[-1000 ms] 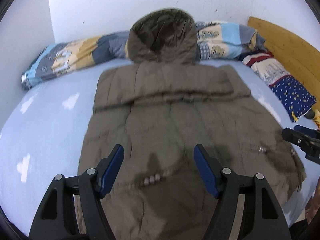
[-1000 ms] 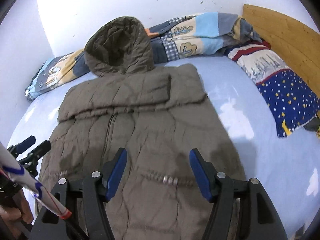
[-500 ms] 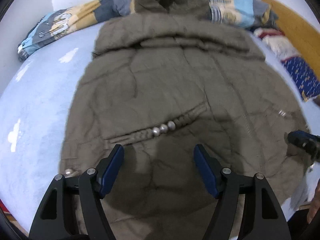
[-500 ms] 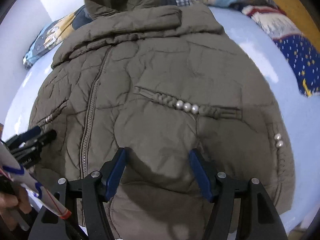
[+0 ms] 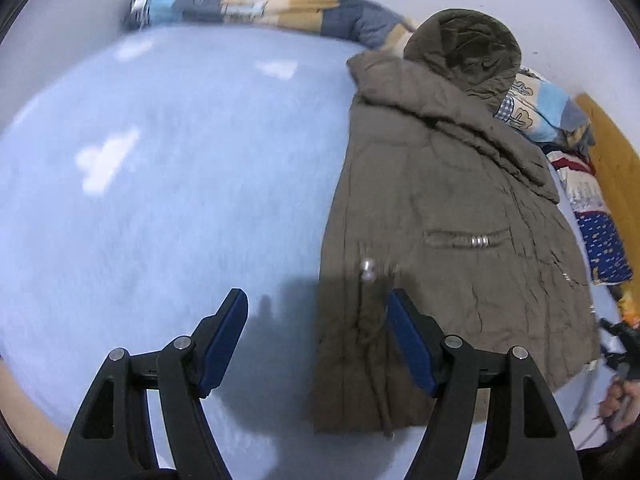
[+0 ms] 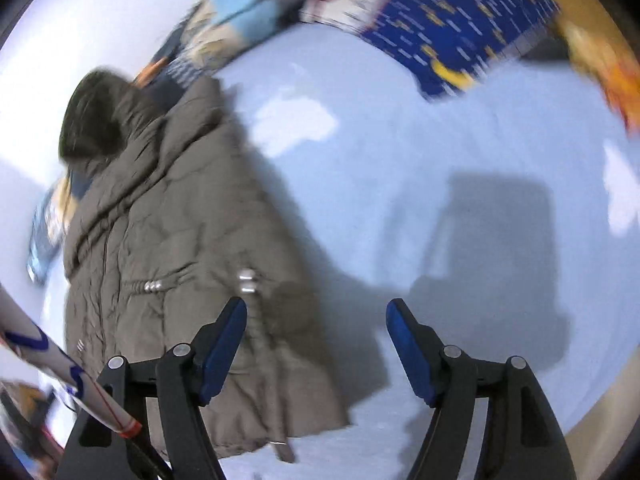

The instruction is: Fold large clothes

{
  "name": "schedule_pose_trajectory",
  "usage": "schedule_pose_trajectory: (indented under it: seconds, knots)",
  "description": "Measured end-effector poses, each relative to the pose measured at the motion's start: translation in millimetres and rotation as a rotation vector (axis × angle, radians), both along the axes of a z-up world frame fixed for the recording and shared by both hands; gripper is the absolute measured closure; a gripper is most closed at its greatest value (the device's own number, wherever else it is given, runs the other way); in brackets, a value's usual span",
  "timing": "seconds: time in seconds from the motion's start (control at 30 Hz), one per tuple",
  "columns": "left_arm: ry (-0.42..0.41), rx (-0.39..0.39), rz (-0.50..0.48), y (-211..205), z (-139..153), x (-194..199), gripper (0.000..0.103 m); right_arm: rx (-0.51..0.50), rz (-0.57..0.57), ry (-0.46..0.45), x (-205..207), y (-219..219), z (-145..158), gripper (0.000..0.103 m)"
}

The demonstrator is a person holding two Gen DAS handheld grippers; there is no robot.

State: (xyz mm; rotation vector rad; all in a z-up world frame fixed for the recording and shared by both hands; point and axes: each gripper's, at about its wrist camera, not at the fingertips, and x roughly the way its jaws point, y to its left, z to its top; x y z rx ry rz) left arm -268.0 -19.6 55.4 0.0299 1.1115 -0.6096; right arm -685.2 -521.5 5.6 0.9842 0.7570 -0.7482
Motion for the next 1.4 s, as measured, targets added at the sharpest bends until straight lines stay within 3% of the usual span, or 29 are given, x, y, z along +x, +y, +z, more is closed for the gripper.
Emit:
schedule_pose_trajectory:
  seconds: [0.13, 0.27, 0.3, 0.33, 0.37, 0.4, 0.43, 0.47, 0.57, 0.77, 1.0, 1.2, 1.3, 1.37, 1.4]
  knots:
    - [0.088, -0.035, -0.005, 4, -15, -8, 0.031, 0.104, -0.003, -0.062, -1, -1, -17, 0.026]
    - [0.195, -0.087, -0.008, 4, -33, -10, 0.032, 0.146, 0.026, -0.08, 12, 8, -28, 0.027]
    - [0.197, -0.091, 0.003, 5, -34, -11, 0.031, 0.147, 0.039, -0.088, 15, 11, -28, 0.032]
    - [0.194, -0.093, 0.01, 6, -36, -12, 0.032, 0.152, 0.058, -0.112, 19, 14, -27, 0.053]
    - [0.187, -0.097, 0.011, 3, -37, -13, 0.032, 0.153, 0.071, -0.125, 23, 18, -26, 0.065]
    - [0.174, -0.1, 0.003, -1, -38, -15, 0.034, 0.135, 0.079, -0.116, 25, 20, -24, 0.069]
    - [0.162, -0.104, -0.012, -4, -38, -19, 0.051, 0.117, 0.091, -0.095, 27, 23, -22, 0.078]
    - [0.155, -0.102, -0.038, -10, -39, -23, 0.059, 0.102, 0.1, -0.081, 29, 26, -20, 0.081]
    - [0.114, -0.064, -0.055, -24, -37, -26, 0.069, 0.092, 0.093, -0.083, 28, 31, -15, 0.087]
    - [0.103, -0.071, -0.09, -26, -27, -30, 0.08, 0.075, 0.099, -0.106, 24, 55, -4, 0.089]
    - [0.096, -0.033, -0.108, -22, -16, -46, 0.082, 0.118, 0.141, -0.13, 16, 100, -5, 0.09]
    - [0.013, 0.026, -0.067, -22, -3, -49, 0.082, 0.088, 0.108, -0.094, -10, 109, 3, 0.09]
    - [-0.076, 0.018, -0.024, -19, 18, -43, 0.08, 0.079, 0.073, -0.051, -12, 98, 9, 0.075]
    - [-0.125, 0.013, -0.027, -20, 33, -47, 0.075, 0.03, 0.056, -0.024, -14, 96, 20, 0.055]
    - [-0.151, 0.013, -0.033, -23, 39, -49, 0.073, -0.019, 0.034, 0.004, -17, 97, 28, 0.05]
